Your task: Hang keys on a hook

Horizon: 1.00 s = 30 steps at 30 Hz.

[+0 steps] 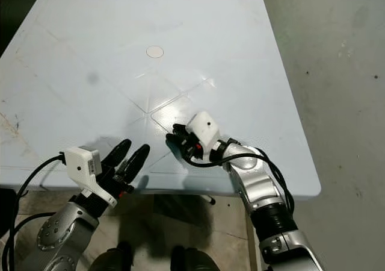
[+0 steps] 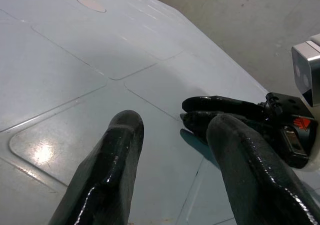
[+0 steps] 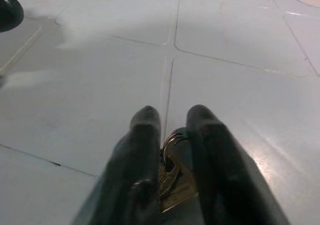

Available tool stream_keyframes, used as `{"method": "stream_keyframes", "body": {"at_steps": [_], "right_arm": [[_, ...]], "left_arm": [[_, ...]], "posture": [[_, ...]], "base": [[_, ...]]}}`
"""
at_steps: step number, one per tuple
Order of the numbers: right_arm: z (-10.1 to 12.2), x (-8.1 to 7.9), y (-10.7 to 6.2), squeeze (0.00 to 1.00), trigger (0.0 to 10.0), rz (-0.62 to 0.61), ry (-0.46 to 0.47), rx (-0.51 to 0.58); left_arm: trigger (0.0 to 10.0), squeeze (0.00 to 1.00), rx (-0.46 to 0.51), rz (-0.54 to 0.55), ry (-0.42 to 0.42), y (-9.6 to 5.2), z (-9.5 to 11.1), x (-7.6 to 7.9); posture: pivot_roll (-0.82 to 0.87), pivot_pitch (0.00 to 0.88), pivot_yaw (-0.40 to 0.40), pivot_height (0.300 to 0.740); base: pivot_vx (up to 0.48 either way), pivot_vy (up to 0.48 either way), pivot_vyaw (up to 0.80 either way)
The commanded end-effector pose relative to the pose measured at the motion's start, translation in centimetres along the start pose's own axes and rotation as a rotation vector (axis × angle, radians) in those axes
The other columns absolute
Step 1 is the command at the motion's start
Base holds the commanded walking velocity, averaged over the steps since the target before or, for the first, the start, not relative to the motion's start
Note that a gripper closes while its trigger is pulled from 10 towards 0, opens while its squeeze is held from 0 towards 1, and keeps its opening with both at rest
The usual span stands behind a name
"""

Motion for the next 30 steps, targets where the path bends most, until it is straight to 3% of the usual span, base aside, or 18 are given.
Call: {"method": "stream_keyframes", "body": {"at_steps": [1, 15, 20, 21, 24, 25, 28, 29, 30], "right_arm": [[-1.2, -0.3, -0.5, 0.00, 0.0, 0.007, 0.029, -0.036], [-0.2, 0.2, -0.4, 0.00, 0.0, -0.030, 0.052, 0.031], [1.5, 1.1, -0.6, 0.00, 0.0, -0.040, 0.173, 0.159], [1.8, 1.4, -0.7, 0.00, 0.0, -0.037, 0.237, 0.193], [2.1, 1.7, -0.8, 0.00, 0.0, -0.055, 0.210, 0.204], [1.9, 1.5, -0.8, 0.00, 9.6, -0.038, 0.193, 0.186], [1.2, 1.1, -0.8, 0.00, 10.0, 0.002, 0.193, 0.152], [1.1, 1.0, -0.8, 1.00, 10.0, 0.008, 0.205, 0.152], [1.0, 1.0, -0.9, 1.00, 10.0, 0.010, 0.215, 0.152]], "left_arm": [[10.0, 0.00, -0.003, -0.012, -0.007, -0.2, -0.1, 0.5], [10.0, 0.00, -0.005, -0.026, -0.016, 0.0, -0.2, 0.8], [10.0, 0.00, -0.007, -0.033, -0.017, 0.0, -0.3, 0.8], [10.0, 0.00, -0.007, -0.035, -0.018, 0.1, -0.3, 0.9], [10.0, 0.00, -0.008, -0.039, -0.018, 0.1, -0.3, 1.0], [10.0, 0.00, -0.008, -0.039, -0.017, 0.1, -0.3, 0.9], [10.0, 0.00, -0.008, -0.042, -0.017, 0.2, -0.3, 0.9], [10.0, 0.00, -0.008, -0.043, -0.016, 0.2, -0.3, 0.9], [10.0, 0.00, -0.009, -0.045, -0.016, 0.2, -0.3, 0.9]], "posture": [[0.12, 0.260, -0.118, 0.740], [0.12, 0.243, -0.112, 0.740], [0.12, 0.231, -0.109, 0.740], [0.12, 0.231, -0.109, 0.740], [0.12, 0.229, -0.110, 0.740], [0.12, 0.223, -0.108, 0.740], [0.12, 0.223, -0.108, 0.740], [0.12, 0.223, -0.108, 0.740], [0.12, 0.217, -0.107, 0.740]], "base": [[0.000, 0.000, 0.00], [0.000, 0.000, 0.00], [0.000, 0.000, 0.00], [0.000, 0.000, 0.00], [0.000, 0.000, 0.00], [0.000, 0.000, 0.00], [0.000, 0.000, 0.00], [0.000, 0.000, 0.00], [0.000, 0.000, 0.00]]}}
Point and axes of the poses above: a point about 5 cm out from each wrist's last joint towards the gripper, its own y axis pointing out of the wrist towards the gripper, its own z axis along the axis of the wrist's last joint, x = y × z, the point moved 3 cm from there along y, pointing out of the wrist towards the gripper, and after that the axes turned 11 degrees about -y, right-handed, at the moved point
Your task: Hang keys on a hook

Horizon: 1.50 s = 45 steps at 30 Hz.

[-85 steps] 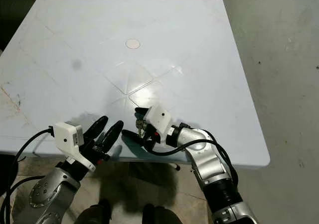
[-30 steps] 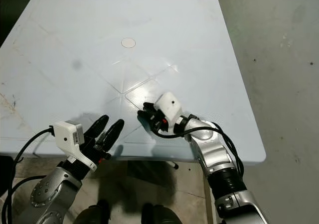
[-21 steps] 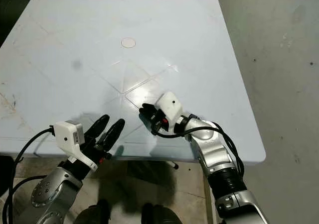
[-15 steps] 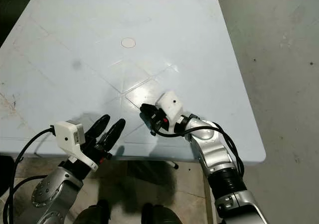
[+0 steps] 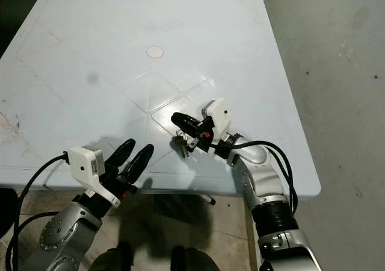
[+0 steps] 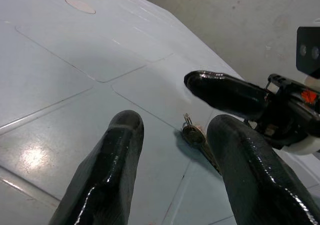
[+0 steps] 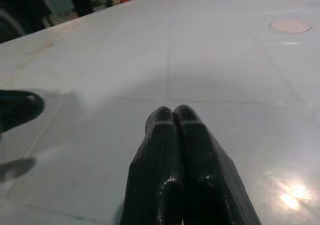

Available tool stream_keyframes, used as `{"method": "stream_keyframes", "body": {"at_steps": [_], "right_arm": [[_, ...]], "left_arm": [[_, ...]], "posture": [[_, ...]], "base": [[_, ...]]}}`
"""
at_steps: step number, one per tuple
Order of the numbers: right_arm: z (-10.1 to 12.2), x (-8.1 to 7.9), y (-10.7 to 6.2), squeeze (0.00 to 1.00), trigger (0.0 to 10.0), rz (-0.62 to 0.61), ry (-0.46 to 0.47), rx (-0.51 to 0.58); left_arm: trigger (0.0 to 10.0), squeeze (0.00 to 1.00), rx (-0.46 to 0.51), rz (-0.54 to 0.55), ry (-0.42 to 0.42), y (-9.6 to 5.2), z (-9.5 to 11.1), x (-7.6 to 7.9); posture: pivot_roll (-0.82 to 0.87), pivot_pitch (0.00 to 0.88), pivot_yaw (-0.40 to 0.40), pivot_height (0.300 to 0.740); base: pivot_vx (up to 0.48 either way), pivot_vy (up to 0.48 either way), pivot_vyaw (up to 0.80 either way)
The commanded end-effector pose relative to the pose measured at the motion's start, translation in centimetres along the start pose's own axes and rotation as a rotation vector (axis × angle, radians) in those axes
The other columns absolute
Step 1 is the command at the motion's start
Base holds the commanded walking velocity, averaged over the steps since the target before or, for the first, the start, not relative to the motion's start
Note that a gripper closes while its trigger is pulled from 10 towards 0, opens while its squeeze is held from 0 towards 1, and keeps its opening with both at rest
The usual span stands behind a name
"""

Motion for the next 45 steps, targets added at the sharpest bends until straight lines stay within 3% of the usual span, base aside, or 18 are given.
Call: {"method": "stream_keyframes", "body": {"at_steps": [1, 14, 20, 25, 32, 33, 39, 45], "right_arm": [[-0.5, -0.1, -0.3, 1.00, 10.0, 0.015, 0.012, -0.021], [-1.5, -1.2, -0.5, 1.00, 10.0, 0.025, -0.046, -0.086], [-1.6, -1.0, -0.7, 1.00, 10.0, -0.088, -0.049, -0.086], [-1.0, -1.1, -1.2, 1.00, 10.0, -0.161, -0.032, -0.021], [-0.9, -1.7, -2.9, 1.00, 10.0, -0.263, -0.028, -0.011], [-1.1, -2.2, -3.3, 0.00, 10.0, -0.270, -0.025, -0.019], [-1.2, -3.0, -3.6, 0.00, 10.0, -0.292, -0.023, -0.038], [-1.5, -3.3, -3.0, 0.00, 10.0, -0.368, 0.013, -0.090]], "left_arm": [[10.0, 0.00, -0.010, -0.016, -0.005, -0.1, -0.2, 0.3], [10.0, 0.00, -0.009, -0.024, -0.004, 0.1, -0.2, 0.3], [10.0, 0.00, -0.005, -0.022, -0.005, 0.0, -0.2, 0.4], [10.0, 0.00, -0.004, -0.019, -0.008, 0.1, -0.2, 0.4], [10.0, 0.00, -0.002, -0.020, -0.009, 0.1, -0.1, 0.4], [10.0, 0.00, -0.002, -0.019, -0.012, 0.1, -0.1, 0.3], [10.0, 0.00, -0.003, -0.025, -0.017, 0.4, -0.2, 0.4], [10.0, 0.00, -0.001, -0.031, -0.021, 0.7, -0.1, 0.5]], "posture": [[0.12, 0.217, -0.107, 0.740], [0.12, 0.212, -0.105, 0.740], [0.12, 0.214, -0.109, 0.740], [0.12, 0.218, -0.108, 0.740], [0.11, 0.223, -0.108, 0.740], [0.11, 0.224, -0.107, 0.740], [0.09, 0.228, -0.102, 0.740], [0.09, 0.235, -0.098, 0.740]], "base": [[0.000, 0.000, 0.00], [0.000, 0.000, 0.00], [0.000, 0.000, 0.00], [0.000, 0.000, 0.00], [0.000, 0.000, 0.00], [0.000, 0.000, 0.00], [0.000, 0.000, 0.00], [0.000, 0.000, 0.00]]}}
Point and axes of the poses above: a point about 5 cm out from each wrist's last joint towards the gripper, its own y axis pointing out of the wrist towards the gripper, its own z axis along the axis of the wrist's last joint, x = y × z, the point moved 3 cm from there along y, pointing out of the wrist towards the gripper, and after that the axes turned 11 degrees about -y, right-handed, at the moved point
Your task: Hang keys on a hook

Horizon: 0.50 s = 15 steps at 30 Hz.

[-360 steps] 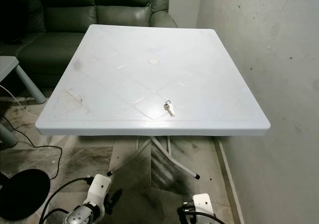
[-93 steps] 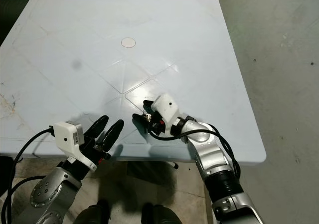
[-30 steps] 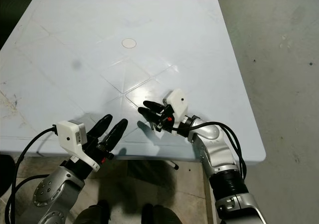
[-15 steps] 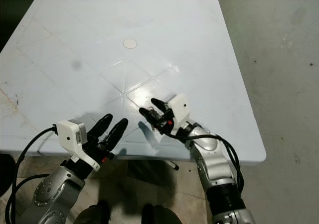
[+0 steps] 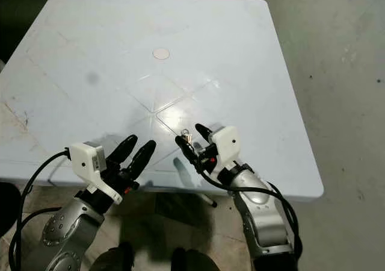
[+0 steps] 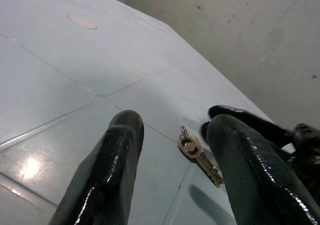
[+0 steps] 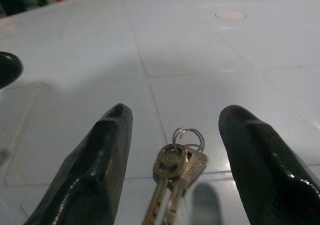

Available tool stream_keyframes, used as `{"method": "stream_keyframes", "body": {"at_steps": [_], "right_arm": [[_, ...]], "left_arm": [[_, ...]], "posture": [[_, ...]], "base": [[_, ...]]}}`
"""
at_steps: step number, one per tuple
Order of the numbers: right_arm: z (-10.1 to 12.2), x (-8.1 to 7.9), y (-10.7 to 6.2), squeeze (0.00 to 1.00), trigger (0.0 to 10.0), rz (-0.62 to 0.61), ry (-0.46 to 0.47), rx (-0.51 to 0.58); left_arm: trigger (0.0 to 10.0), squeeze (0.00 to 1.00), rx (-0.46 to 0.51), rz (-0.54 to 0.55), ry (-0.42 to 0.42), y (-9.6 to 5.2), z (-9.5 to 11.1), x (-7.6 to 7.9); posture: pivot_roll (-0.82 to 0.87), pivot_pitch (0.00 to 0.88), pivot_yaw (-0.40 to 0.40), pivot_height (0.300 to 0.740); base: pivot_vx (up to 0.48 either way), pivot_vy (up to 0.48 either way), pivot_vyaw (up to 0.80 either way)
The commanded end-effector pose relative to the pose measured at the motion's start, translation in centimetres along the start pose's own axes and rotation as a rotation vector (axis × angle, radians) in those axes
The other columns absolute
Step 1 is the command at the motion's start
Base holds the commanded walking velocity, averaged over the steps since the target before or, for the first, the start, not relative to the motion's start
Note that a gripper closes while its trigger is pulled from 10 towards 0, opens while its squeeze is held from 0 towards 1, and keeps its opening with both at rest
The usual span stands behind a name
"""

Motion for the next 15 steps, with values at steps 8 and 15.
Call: {"method": "stream_keyframes", "body": {"at_steps": [8, 15], "right_arm": [[-0.8, -1.0, 0.8, 0.00, 10.0, -0.145, -0.039, -0.115], [-0.8, -1.1, 1.1, 0.00, 10.0, -0.239, -0.062, -0.156]], "left_arm": [[10.0, 0.00, -0.011, 0.004, -0.013, -0.2, -0.3, 0.0], [10.0, 0.00, -0.006, 0.010, -0.013, -0.1, -0.2, -0.1]], "posture": [[0.10, 0.241, -0.105, 0.740], [0.10, 0.244, -0.108, 0.740]], "base": [[0.000, 0.000, 0.00], [0.000, 0.000, 0.00]]}}
Point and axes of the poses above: a point about 5 cm out from each wrist's last joint towards the gripper, its own y axis pointing out of the wrist towards the gripper, its own z axis along the axis of the wrist's last joint, x = y × z, the point moved 3 cm from there along y, pointing out of the wrist towards the gripper, and after that the axes turned 11 degrees about -y, right-handed, at the moved point
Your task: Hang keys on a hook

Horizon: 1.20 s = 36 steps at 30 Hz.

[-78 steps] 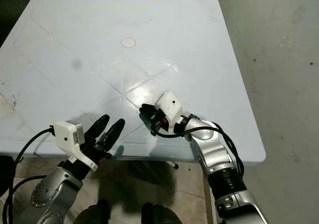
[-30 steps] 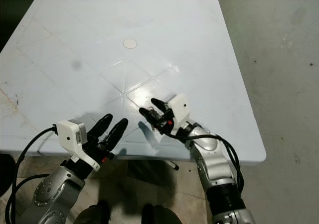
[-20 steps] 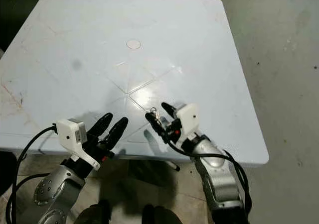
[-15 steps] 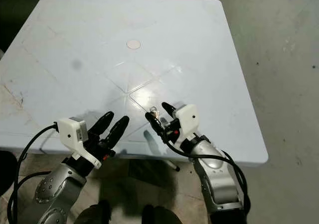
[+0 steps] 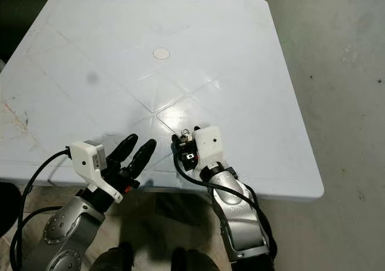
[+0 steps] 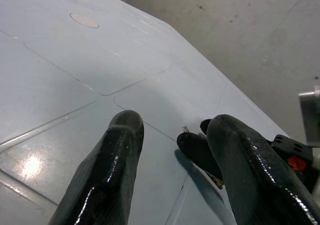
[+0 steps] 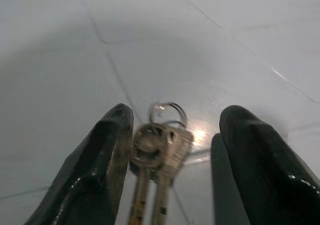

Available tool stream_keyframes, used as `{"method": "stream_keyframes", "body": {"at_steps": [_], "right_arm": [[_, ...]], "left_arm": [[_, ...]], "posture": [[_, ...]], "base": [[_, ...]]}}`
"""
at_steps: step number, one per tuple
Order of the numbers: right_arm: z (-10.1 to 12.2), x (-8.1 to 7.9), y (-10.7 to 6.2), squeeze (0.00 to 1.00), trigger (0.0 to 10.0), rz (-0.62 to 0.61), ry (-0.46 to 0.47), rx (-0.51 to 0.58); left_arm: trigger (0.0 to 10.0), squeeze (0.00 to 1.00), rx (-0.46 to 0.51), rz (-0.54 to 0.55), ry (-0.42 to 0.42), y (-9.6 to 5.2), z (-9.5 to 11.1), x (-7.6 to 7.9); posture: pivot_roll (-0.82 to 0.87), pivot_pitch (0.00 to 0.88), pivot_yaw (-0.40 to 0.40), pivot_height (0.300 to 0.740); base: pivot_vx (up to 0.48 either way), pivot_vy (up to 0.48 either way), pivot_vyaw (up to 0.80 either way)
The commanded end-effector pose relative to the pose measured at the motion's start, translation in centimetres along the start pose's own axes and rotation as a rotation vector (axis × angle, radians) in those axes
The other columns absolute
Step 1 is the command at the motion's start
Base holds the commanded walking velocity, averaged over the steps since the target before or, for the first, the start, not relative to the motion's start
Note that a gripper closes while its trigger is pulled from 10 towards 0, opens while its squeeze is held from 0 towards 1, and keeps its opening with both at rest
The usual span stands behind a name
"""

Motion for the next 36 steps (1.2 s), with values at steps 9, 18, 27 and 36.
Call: {"method": "stream_keyframes", "body": {"at_steps": [9, 18, 27, 36], "right_arm": [[-0.3, 0.8, -0.4, 0.00, 4.4, -0.091, -0.025, -0.039], [0.1, 0.7, -0.7, 0.00, 0.0, -0.113, -0.031, -0.014], [0.4, 0.5, -0.5, 0.00, 10.0, -0.084, 0.007, -0.004], [1.4, 0.3, -0.3, 0.00, 10.0, -0.072, 0.083, 0.027]], "left_arm": [[10.0, 0.00, -0.006, 0.001, -0.009, 0.0, -0.2, 0.0], [10.0, 0.00, -0.002, 0.001, -0.013, 0.0, -0.1, 0.0], [10.0, 0.00, -0.001, 0.003, -0.015, 0.0, -0.1, 0.1], [10.0, 0.00, -0.002, 0.001, -0.016, 0.0, -0.2, 0.1]], "posture": [[0.10, 0.245, -0.105, 0.740], [0.10, 0.247, -0.105, 0.740], [0.10, 0.247, -0.108, 0.740], [0.10, 0.245, -0.107, 0.740]], "base": [[0.000, 0.000, 0.00], [0.000, 0.000, 0.00], [0.000, 0.000, 0.00], [0.000, 0.000, 0.00]]}}
Point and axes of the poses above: a point about 5 cm out from each wrist's last joint towards the gripper, its own y axis pointing out of the wrist towards the gripper, its own z axis along the axis of the wrist's last joint, x = y × z, the point moved 3 cm from there along y, pointing out of the wrist towards the gripper, and after that the axes turned 11 degrees about -y, right-handed, at the moved point
